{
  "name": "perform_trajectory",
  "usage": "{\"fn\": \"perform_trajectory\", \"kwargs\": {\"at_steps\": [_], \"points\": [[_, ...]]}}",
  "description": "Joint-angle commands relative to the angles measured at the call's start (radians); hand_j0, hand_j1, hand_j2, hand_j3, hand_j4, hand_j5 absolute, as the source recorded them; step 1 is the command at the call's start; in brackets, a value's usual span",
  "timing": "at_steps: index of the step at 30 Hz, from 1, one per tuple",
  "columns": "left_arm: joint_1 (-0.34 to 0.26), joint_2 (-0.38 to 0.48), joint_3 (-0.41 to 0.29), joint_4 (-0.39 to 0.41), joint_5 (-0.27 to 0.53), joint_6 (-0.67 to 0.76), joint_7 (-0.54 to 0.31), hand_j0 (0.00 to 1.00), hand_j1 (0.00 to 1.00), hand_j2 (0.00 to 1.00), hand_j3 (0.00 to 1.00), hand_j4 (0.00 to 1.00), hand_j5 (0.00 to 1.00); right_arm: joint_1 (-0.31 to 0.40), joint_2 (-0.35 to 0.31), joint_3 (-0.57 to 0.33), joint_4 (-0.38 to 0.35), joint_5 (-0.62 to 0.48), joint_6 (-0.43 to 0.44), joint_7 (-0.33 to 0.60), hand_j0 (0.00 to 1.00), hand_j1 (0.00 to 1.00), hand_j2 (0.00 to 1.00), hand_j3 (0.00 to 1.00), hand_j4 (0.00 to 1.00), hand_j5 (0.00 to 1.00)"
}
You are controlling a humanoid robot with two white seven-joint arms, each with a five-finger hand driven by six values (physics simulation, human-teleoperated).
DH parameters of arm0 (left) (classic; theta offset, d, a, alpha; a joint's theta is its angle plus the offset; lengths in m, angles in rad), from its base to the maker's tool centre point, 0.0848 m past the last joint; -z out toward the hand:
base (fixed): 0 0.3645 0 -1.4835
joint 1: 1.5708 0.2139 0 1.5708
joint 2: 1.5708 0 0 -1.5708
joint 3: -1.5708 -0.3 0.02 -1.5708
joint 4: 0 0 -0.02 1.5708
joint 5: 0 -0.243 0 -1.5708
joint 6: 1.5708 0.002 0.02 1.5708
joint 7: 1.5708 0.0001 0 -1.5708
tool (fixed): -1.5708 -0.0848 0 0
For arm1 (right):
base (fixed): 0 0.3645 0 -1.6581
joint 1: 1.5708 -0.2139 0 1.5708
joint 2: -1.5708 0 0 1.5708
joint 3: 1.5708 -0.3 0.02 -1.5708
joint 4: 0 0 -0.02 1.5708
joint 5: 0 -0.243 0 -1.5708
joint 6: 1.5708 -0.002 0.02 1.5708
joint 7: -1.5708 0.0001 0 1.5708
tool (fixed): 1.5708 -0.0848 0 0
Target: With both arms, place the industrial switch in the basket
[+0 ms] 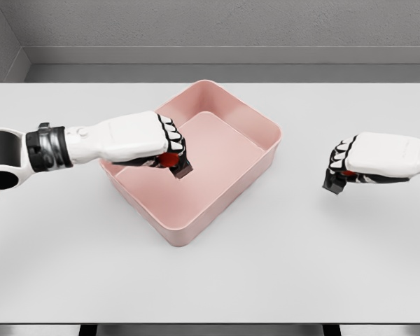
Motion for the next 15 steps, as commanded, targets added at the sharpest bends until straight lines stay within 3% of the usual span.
{"fn": "perform_trajectory", "kwargs": {"at_steps": [1, 10, 12, 15], "points": [[0.000, -0.019, -0.002, 0.044, -0.005, 0.002, -0.004, 0.41, 0.41, 0.41, 0.41, 0.41, 0.41, 0.000, 0.006, -0.001, 0.000, -0.009, 0.002, -0.001, 0.50, 0.50, 0.50, 0.50, 0.50, 0.50], [0.003, -0.043, -0.029, 0.080, -0.031, 0.002, -0.018, 0.42, 0.42, 0.42, 0.42, 0.42, 0.42, -0.038, 0.035, -0.001, 0.000, -0.023, 0.002, -0.001, 0.49, 0.49, 0.49, 0.49, 0.49, 0.49], [0.000, -0.043, -0.029, 0.080, -0.030, 0.002, -0.015, 0.52, 0.52, 0.52, 0.52, 0.52, 0.52, -0.046, 0.043, -0.001, -0.001, -0.023, 0.002, -0.001, 0.49, 0.49, 0.49, 0.49, 0.49, 0.49], [0.000, -0.043, -0.028, 0.074, -0.026, 0.002, -0.009, 0.86, 0.86, 0.86, 0.86, 0.86, 0.86, -0.054, 0.056, -0.001, 0.000, -0.025, 0.002, -0.001, 0.49, 0.49, 0.49, 0.49, 0.49, 0.49]]}}
